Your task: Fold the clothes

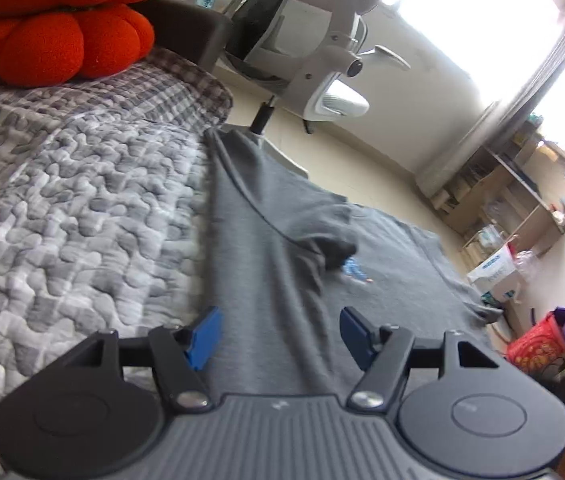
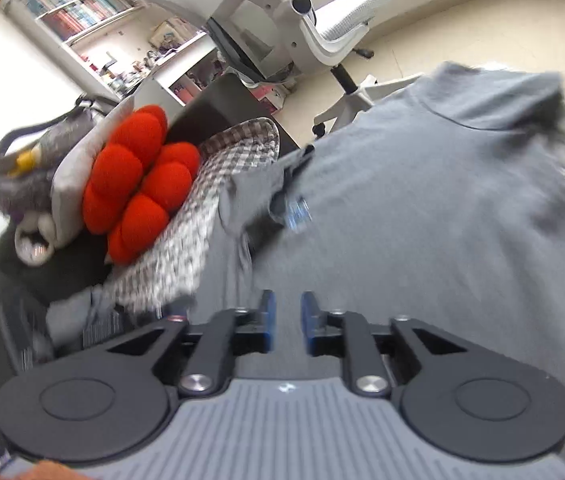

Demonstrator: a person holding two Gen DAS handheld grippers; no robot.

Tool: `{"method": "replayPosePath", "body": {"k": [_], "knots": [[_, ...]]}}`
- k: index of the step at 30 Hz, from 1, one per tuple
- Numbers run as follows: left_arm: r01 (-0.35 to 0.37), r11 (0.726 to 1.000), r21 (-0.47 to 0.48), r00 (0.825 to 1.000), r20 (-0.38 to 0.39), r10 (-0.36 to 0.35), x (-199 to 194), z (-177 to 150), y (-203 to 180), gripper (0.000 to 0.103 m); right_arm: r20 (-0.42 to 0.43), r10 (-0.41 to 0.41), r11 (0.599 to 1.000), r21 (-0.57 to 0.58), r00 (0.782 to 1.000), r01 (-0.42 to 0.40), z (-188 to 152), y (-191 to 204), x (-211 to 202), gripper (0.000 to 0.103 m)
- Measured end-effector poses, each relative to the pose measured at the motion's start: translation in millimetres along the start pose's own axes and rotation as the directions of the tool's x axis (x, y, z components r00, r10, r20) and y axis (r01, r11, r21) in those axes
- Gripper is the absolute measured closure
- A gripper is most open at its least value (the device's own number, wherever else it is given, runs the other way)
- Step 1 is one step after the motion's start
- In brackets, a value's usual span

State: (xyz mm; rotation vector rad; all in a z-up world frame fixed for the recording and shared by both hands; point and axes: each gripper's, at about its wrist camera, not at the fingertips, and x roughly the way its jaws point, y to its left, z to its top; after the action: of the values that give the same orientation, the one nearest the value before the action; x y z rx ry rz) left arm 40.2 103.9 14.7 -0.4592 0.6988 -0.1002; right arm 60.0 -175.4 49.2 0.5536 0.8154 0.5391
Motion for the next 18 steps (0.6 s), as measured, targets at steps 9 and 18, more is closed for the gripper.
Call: {"method": "replayPosePath", "body": {"k": [9,18], "knots": [[-0.085,0.989,0.119,0.995,-0.043,0.091,7,-9,-5,0.038,-0.079,-0.028,0.995,-0.096,0.996,0.021,41,33,111,0.066],[-0.203,0.945,0.255,0.976,-0.027,0.217,9,-13,-14,0.059,0.066,-0.193,0.924,-0.323,0.979,0.204,30,63,127,0.101]]}}
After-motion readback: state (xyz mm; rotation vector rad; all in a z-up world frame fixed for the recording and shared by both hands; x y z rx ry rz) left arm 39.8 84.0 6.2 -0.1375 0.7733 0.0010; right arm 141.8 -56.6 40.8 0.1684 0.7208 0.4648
